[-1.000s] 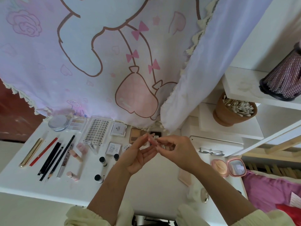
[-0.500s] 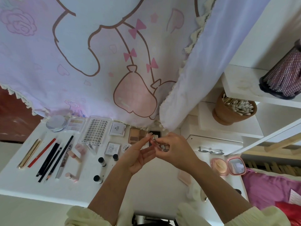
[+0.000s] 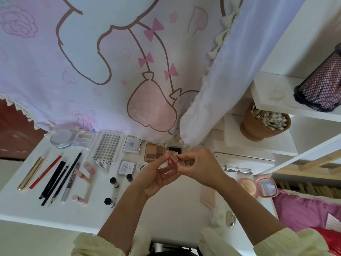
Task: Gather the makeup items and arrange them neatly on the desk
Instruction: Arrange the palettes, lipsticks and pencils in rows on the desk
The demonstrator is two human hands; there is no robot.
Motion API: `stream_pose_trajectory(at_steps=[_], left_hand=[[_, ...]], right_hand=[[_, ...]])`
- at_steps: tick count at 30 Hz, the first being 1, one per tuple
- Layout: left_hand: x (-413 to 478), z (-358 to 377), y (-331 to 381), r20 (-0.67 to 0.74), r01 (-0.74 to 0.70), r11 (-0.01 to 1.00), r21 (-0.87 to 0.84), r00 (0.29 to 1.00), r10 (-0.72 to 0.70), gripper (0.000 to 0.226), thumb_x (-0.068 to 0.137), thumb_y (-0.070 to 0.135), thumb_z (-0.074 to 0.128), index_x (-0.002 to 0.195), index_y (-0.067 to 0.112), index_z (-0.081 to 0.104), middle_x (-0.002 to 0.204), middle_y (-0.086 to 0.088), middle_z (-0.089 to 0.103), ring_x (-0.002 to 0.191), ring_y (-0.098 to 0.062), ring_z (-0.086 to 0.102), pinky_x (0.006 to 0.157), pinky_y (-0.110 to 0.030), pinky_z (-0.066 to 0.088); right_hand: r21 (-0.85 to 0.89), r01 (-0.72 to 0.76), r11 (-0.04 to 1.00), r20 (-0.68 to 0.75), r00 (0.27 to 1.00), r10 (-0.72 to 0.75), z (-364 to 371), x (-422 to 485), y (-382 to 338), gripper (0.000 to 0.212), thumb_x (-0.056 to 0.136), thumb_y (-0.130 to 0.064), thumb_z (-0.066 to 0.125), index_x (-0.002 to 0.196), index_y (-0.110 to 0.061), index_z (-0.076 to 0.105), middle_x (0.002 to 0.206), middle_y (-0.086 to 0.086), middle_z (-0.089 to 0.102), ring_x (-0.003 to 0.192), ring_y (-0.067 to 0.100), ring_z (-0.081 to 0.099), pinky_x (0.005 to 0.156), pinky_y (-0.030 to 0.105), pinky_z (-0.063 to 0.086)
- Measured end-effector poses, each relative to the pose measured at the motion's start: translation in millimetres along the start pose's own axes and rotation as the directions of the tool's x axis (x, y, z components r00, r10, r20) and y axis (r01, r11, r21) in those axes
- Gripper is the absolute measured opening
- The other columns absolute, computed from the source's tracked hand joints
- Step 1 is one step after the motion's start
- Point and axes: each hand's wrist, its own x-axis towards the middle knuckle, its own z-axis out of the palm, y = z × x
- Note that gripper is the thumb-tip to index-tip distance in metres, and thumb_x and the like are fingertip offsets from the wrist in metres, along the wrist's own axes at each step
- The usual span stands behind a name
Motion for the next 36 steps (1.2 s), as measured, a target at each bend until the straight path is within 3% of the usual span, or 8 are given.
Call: stream_pose_trajectory(at_steps=[3, 9, 12, 14, 19, 24, 32, 36], left_hand=[[0, -1, 0, -0.008, 0.038, 0.999, 0.011, 0.999, -0.038, 0.036, 0.081, 0.027, 0.067, 0.110, 0.006, 0.065, 0.097, -0.018, 0.069, 0.086, -0.027, 0.068, 0.075, -0.036, 0.060], [4, -9, -7, -0.050, 0.199, 0.975, 0.100, 0.980, -0.195, 0.046, 0.077, 0.034, 0.066, 0.112, 0.005, 0.059, 0.099, -0.020, 0.068, 0.068, -0.017, 0.058, 0.057, -0.024, 0.050], [9, -21, -15, -0.055, 0.281, 0.954, 0.099, 0.959, -0.277, 0.049, 0.079, 0.032, 0.064, 0.118, 0.004, 0.055, 0.103, -0.024, 0.067, 0.061, -0.016, 0.058, 0.047, -0.019, 0.045], [13, -29, -22, -0.100, 0.309, 0.941, 0.136, 0.950, -0.297, 0.044, 0.087, 0.032, 0.059, 0.120, 0.004, 0.056, 0.108, -0.025, 0.068, 0.061, -0.016, 0.060, 0.046, -0.018, 0.044], [27, -34, -51, -0.342, 0.296, 0.905, 0.307, 0.921, -0.185, 0.033, 0.095, 0.035, 0.056, 0.112, 0.007, 0.062, 0.097, -0.019, 0.073, 0.074, -0.025, 0.071, 0.053, -0.023, 0.048], [33, -35, -76, -0.398, 0.322, 0.833, 0.449, 0.907, -0.136, 0.023, 0.095, 0.027, 0.058, 0.102, 0.006, 0.066, 0.090, -0.014, 0.073, 0.073, -0.027, 0.071, 0.057, -0.025, 0.053], [37, -35, -89, -0.425, 0.331, 0.780, 0.532, 0.901, -0.092, 0.014, 0.093, 0.022, 0.061, 0.094, 0.011, 0.071, 0.081, -0.012, 0.069, 0.054, -0.018, 0.063, 0.052, -0.022, 0.051], [40, -38, -94, -0.398, 0.321, 0.680, 0.659, 0.916, -0.048, 0.013, 0.090, 0.016, 0.063, 0.094, 0.014, 0.075, 0.080, -0.008, 0.072, 0.052, -0.014, 0.063, 0.052, -0.022, 0.050]], right_hand=[[0.162, -0.094, 0.982, -0.001, 0.995, 0.096, -3, 3, 6, 0.016, 0.082, -0.034, 0.073, 0.096, -0.028, 0.078, 0.075, -0.012, 0.073, 0.070, 0.007, 0.068, 0.069, 0.030, 0.059], [0.265, -0.238, 0.934, 0.039, 0.971, 0.237, -3, 5, 28, 0.018, 0.083, -0.019, 0.072, 0.100, -0.017, 0.077, 0.083, -0.003, 0.076, 0.075, 0.008, 0.072, 0.074, 0.027, 0.060], [0.273, -0.315, 0.909, 0.121, 0.949, 0.293, -5, 3, 39, 0.014, 0.087, -0.010, 0.067, 0.097, -0.014, 0.076, 0.079, -0.001, 0.076, 0.070, 0.009, 0.071, 0.063, 0.015, 0.052], [0.221, -0.356, 0.908, 0.174, 0.930, 0.322, -3, 0, 46, 0.015, 0.087, -0.008, 0.067, 0.100, -0.008, 0.074, 0.083, 0.003, 0.076, 0.070, 0.011, 0.070, 0.061, 0.013, 0.050], [-0.024, -0.461, 0.887, 0.184, 0.870, 0.457, 22, -13, 66, 0.033, 0.083, -0.012, 0.068, 0.116, -0.010, 0.067, 0.099, 0.006, 0.073, 0.074, 0.013, 0.069, 0.078, 0.027, 0.054], [-0.205, -0.488, 0.848, 0.191, 0.830, 0.524, 33, -24, 81, 0.034, 0.085, -0.017, 0.063, 0.119, -0.015, 0.063, 0.124, 0.003, 0.057, 0.104, 0.017, 0.058, 0.080, 0.022, 0.039], [-0.346, -0.510, 0.788, 0.211, 0.776, 0.595, 36, -38, 95, 0.026, 0.084, -0.013, 0.059, 0.109, -0.013, 0.064, 0.115, 0.005, 0.061, 0.105, 0.022, 0.059, 0.085, 0.030, 0.048], [-0.411, -0.484, 0.772, 0.257, 0.751, 0.608, 38, -42, 98, 0.025, 0.083, -0.011, 0.060, 0.107, -0.011, 0.067, 0.112, 0.006, 0.065, 0.100, 0.023, 0.063, 0.085, 0.034, 0.054]])
